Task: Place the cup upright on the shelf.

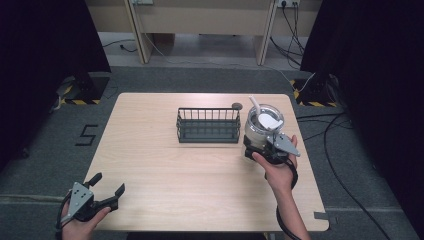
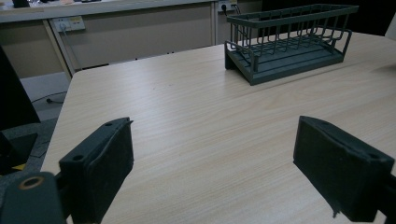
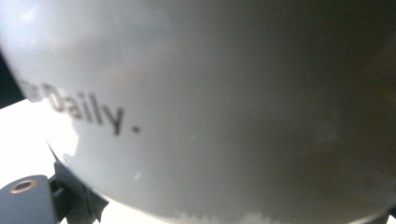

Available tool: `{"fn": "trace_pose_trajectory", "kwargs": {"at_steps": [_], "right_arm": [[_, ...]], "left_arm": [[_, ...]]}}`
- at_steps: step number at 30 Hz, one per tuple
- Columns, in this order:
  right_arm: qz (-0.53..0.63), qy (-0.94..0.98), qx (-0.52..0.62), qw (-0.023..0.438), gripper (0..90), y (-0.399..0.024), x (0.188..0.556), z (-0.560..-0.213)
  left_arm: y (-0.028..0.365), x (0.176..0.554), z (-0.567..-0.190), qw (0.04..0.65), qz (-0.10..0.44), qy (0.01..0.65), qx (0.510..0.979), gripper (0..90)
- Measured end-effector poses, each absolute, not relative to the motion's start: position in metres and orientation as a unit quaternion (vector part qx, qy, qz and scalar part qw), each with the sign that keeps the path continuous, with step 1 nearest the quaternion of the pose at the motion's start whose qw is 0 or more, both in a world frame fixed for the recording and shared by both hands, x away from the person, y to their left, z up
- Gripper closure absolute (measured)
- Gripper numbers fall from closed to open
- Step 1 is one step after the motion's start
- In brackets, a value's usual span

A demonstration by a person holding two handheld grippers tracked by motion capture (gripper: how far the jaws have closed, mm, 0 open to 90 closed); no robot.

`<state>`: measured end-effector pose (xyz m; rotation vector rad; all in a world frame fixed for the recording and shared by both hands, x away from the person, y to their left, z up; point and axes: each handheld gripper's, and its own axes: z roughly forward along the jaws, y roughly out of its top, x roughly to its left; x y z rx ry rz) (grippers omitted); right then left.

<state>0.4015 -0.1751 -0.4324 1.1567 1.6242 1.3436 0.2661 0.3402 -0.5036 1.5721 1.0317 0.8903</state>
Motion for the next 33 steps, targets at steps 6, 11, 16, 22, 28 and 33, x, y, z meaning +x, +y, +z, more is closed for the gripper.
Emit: {"fn": "trace_pose_trajectory", "kwargs": {"at_steps": [6, 11, 16, 22, 28, 33], "right_arm": [[0.526, 0.630, 0.445, 0.358, 9.5, -0.169, 0.405, -0.427], [0.529, 0.630, 0.443, 0.357, 9.5, -0.164, 0.408, -0.422], [0.532, 0.630, 0.440, 0.355, 9.5, -0.159, 0.412, -0.420], [0.535, 0.630, 0.438, 0.352, 9.5, -0.153, 0.415, -0.416], [0.538, 0.631, 0.434, 0.353, 9.5, -0.147, 0.419, -0.410], [0.543, 0.630, 0.431, 0.351, 9.5, -0.140, 0.424, -0.405]], "left_arm": [[0.340, 0.266, -0.504, 0.507, 0.369, 0.428, 0.651, 11.4], [0.340, 0.266, -0.504, 0.507, 0.368, 0.428, 0.652, 11.4], [0.340, 0.266, -0.504, 0.507, 0.367, 0.428, 0.651, 11.4], [0.340, 0.266, -0.504, 0.508, 0.367, 0.428, 0.652, 11.4], [0.340, 0.266, -0.503, 0.508, 0.368, 0.428, 0.651, 11.4], [0.340, 0.266, -0.503, 0.507, 0.368, 0.428, 0.651, 11.5]]}}
